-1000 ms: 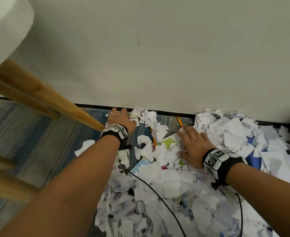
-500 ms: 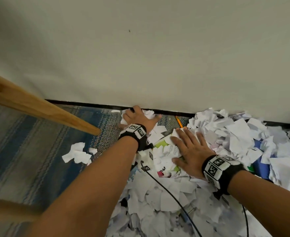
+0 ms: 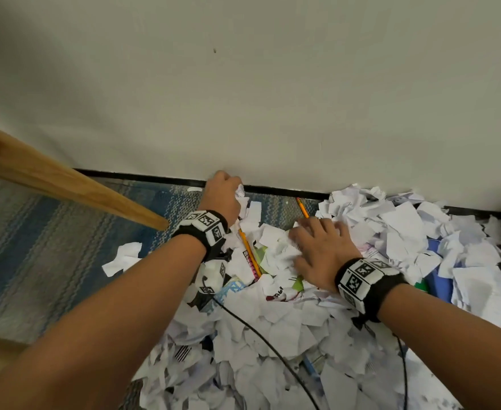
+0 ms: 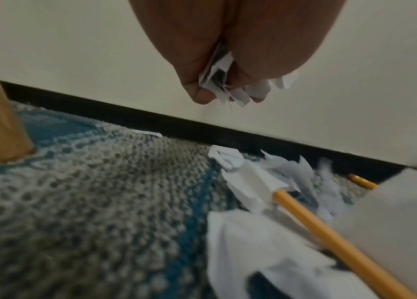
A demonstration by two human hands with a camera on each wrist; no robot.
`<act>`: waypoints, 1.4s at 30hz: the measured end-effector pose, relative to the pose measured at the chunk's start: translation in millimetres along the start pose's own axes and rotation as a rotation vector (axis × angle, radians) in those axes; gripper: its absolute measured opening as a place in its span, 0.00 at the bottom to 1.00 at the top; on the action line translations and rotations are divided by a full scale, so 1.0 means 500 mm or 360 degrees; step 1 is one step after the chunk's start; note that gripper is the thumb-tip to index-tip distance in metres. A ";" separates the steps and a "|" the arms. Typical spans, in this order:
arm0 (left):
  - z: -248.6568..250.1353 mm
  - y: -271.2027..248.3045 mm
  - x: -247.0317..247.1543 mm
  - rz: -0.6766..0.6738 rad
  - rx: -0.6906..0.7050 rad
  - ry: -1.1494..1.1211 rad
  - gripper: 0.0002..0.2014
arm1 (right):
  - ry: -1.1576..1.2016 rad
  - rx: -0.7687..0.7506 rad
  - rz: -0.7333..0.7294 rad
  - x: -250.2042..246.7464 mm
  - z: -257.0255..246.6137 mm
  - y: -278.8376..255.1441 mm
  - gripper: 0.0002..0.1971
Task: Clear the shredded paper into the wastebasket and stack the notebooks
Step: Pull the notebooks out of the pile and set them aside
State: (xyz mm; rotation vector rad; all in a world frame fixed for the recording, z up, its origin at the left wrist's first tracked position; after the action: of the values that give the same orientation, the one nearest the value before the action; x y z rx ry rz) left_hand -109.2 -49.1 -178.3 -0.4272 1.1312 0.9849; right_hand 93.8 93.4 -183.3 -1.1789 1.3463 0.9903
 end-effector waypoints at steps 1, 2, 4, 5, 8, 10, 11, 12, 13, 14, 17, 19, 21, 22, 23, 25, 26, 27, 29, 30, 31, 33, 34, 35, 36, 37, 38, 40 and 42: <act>-0.003 0.001 -0.018 0.0040 0.0040 0.0011 0.14 | 0.0011 0.0054 0.0034 -0.010 -0.006 0.010 0.29; -0.007 0.001 -0.037 0.0062 0.0069 0.0045 0.11 | 0.0039 0.0113 0.0068 -0.017 -0.012 0.020 0.28; -0.020 -0.009 -0.072 0.0054 0.0077 0.0148 0.06 | 0.0122 0.0174 0.0179 -0.021 -0.027 0.043 0.26; -0.031 -0.020 -0.085 0.0029 0.0036 0.0208 0.05 | 0.0180 0.0166 0.0239 -0.020 -0.036 0.055 0.26; -0.086 -0.065 -0.109 -0.0128 -0.0195 0.0398 0.08 | 0.0412 0.0015 0.0172 -0.009 -0.066 0.100 0.31; -0.126 -0.101 -0.120 -0.0322 -0.0325 0.0552 0.10 | 0.0509 -0.0103 -0.0007 -0.004 -0.085 0.131 0.37; -0.145 -0.118 -0.128 -0.0398 -0.0379 0.0626 0.10 | 0.0513 -0.0140 -0.0092 -0.001 -0.095 0.145 0.39; -0.161 -0.133 -0.136 -0.0446 -0.0430 0.0689 0.11 | 0.0495 -0.0161 -0.0157 0.001 -0.103 0.156 0.40; -0.175 -0.146 -0.144 -0.0452 -0.0471 0.0725 0.12 | 0.0463 -0.0165 -0.0209 0.002 -0.109 0.165 0.42; -0.187 -0.159 -0.150 -0.0443 -0.0495 0.0753 0.14 | 0.0427 -0.0155 -0.0252 0.003 -0.115 0.173 0.43; -0.223 -0.192 -0.160 -0.0371 -0.0553 0.0745 0.18 | 0.0292 -0.0147 -0.0349 0.014 -0.130 0.192 0.37; -0.250 -0.205 -0.163 -0.0318 -0.0676 0.0749 0.18 | 0.0151 -0.0171 -0.0359 0.025 -0.136 0.200 0.34; -0.279 -0.217 -0.162 -0.0375 -0.0850 0.0734 0.21 | 0.0118 -0.0154 -0.0304 0.031 -0.139 0.202 0.34; -0.291 -0.225 -0.158 -0.0437 -0.0925 0.0706 0.23 | 0.0135 -0.0147 -0.0277 0.032 -0.139 0.202 0.34; -0.298 -0.234 -0.153 -0.0476 -0.0973 0.0674 0.25 | 0.0157 -0.0145 -0.0263 0.031 -0.138 0.201 0.33; -0.298 -0.250 -0.142 -0.0497 -0.0982 0.0668 0.26 | 0.0194 -0.0140 -0.0265 0.028 -0.133 0.199 0.30; -0.292 -0.254 -0.136 -0.0502 -0.0960 0.0683 0.26 | 0.0210 -0.0128 -0.0264 0.027 -0.128 0.197 0.27; -0.284 -0.255 -0.132 -0.0523 -0.0931 0.0702 0.26 | 0.0226 -0.0118 -0.0248 0.025 -0.124 0.195 0.24; -0.260 -0.251 -0.127 -0.0562 -0.0858 0.0688 0.24 | 0.0264 -0.0109 -0.0192 0.025 -0.115 0.192 0.18; -0.249 -0.249 -0.124 -0.0564 -0.0804 0.0636 0.23 | 0.0295 -0.0084 -0.0173 0.022 -0.112 0.189 0.16; -0.241 -0.248 -0.121 -0.0563 -0.0737 0.0559 0.22 | 0.0335 -0.0047 -0.0151 0.020 -0.107 0.186 0.15; -0.221 -0.249 -0.108 -0.0548 -0.0595 0.0372 0.19 | 0.0426 0.0060 -0.0116 0.012 -0.097 0.179 0.14; -0.210 -0.253 -0.103 -0.0535 -0.0557 0.0270 0.18 | 0.0476 0.0125 -0.0110 0.007 -0.091 0.176 0.13; -0.198 -0.255 -0.099 -0.0509 -0.0541 0.0177 0.16 | 0.0532 0.0192 -0.0099 0.003 -0.085 0.172 0.12; -0.188 -0.257 -0.098 -0.0480 -0.0536 0.0096 0.14 | 0.0587 0.0259 -0.0089 -0.002 -0.080 0.168 0.12; -0.179 -0.260 -0.099 -0.0468 -0.0527 0.0030 0.14 | 0.0644 0.0314 -0.0047 -0.007 -0.075 0.167 0.12; -0.172 -0.262 -0.103 -0.0489 -0.0500 -0.0005 0.19 | 0.0692 0.0372 0.0026 -0.014 -0.072 0.166 0.13; -0.163 -0.265 -0.114 -0.0597 -0.0397 0.0012 0.36 | 0.0803 0.0491 0.0209 -0.033 -0.066 0.170 0.14; -0.157 -0.270 -0.118 -0.0692 -0.0286 0.0123 0.46 | 0.0897 0.0532 0.0308 -0.050 -0.064 0.179 0.20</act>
State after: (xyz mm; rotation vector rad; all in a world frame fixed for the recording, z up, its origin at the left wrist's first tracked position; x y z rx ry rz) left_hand -46.0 -203.5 -181.2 -0.8245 0.9653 0.6916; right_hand -0.5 80.7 -159.0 -1.1225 2.0143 0.5390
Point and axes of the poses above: each hand's wrist, its own y-axis towards the middle knuckle, its own x-axis out of the palm, z = x × y, the point moved 1 cm from there along y, towards the middle knuckle, and after that the axes turned 13 degrees about z, right-handed, at the moved point
